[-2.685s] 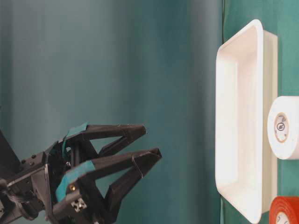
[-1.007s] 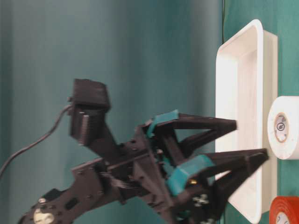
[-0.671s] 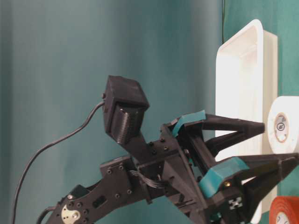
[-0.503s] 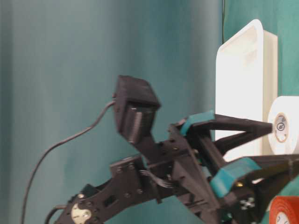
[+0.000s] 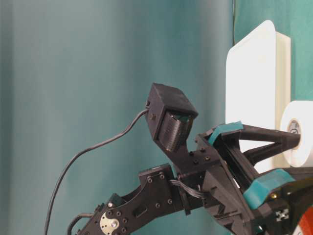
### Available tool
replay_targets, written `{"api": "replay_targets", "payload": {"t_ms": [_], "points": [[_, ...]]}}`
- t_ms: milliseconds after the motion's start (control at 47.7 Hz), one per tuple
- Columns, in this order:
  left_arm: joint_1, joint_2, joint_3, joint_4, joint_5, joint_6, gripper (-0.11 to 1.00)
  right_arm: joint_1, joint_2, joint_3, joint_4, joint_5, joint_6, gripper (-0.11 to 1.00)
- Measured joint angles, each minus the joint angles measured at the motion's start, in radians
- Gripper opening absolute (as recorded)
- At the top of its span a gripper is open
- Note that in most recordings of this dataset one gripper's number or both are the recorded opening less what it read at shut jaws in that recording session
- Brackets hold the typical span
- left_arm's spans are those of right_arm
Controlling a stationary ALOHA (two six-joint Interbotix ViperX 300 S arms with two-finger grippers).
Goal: Pick up the tape from a random location and place it into the white case.
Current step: 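Close the left gripper fingers inside the white tape roll's core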
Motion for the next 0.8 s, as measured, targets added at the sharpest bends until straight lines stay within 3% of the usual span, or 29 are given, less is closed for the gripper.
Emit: {"api": "replay_targets", "payload": {"t_ms": [797], "points": [[0.0,0.003,-0.002,0.002,-0.011,0.005,0.97,0.0,0.008,0.0,0.0,0.002,0.0,0.0]]}}
